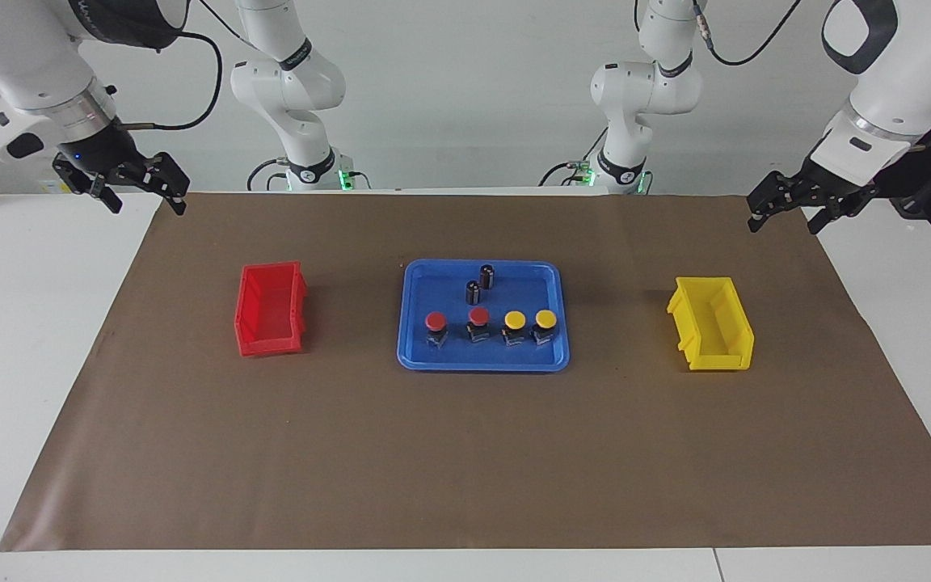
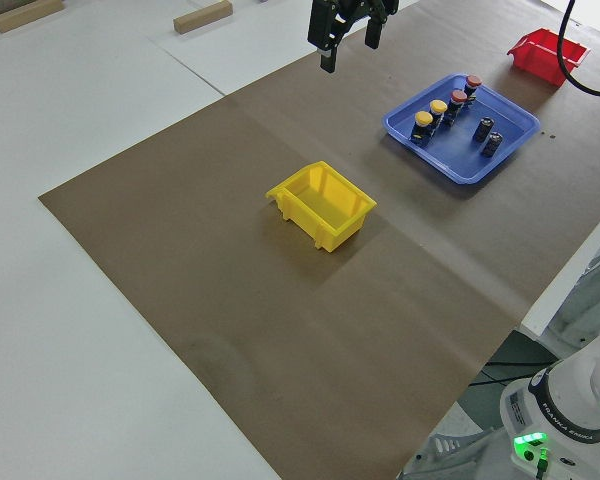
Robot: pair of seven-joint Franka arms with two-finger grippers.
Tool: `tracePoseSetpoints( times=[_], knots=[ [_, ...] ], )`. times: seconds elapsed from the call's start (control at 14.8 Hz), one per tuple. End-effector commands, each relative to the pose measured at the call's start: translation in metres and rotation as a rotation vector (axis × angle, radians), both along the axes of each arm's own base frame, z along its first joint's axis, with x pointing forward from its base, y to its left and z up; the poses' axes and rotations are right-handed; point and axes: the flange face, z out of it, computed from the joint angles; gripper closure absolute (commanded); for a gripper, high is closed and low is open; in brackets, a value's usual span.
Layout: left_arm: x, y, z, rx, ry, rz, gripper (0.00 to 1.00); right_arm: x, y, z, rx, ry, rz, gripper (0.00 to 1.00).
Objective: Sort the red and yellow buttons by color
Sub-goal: 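Reach over the blue tray and grasp a red button with the right gripper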
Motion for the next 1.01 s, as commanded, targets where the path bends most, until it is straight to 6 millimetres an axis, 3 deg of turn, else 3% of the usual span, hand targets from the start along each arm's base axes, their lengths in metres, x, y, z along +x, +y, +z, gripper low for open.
tracePoseSetpoints(
  times=[0.0, 0.41, 0.95],
  knots=[
    [-0.009, 0.003, 0.0, 0.01, -0.006, 0.013, 0.0, -0.004, 0.0, 0.003, -0.006, -0.014, 0.013, 0.0],
    [-0.009, 0.003, 0.0, 0.01, -0.006, 0.013, 0.0, -0.005, 0.0, 0.002, -0.005, -0.011, 0.015, 0.0],
    [-0.009, 0.003, 0.0, 0.01, -0.006, 0.013, 0.0, 0.003, 0.016, 0.003, -0.021, -0.025, 0.044, 0.0]
  ],
)
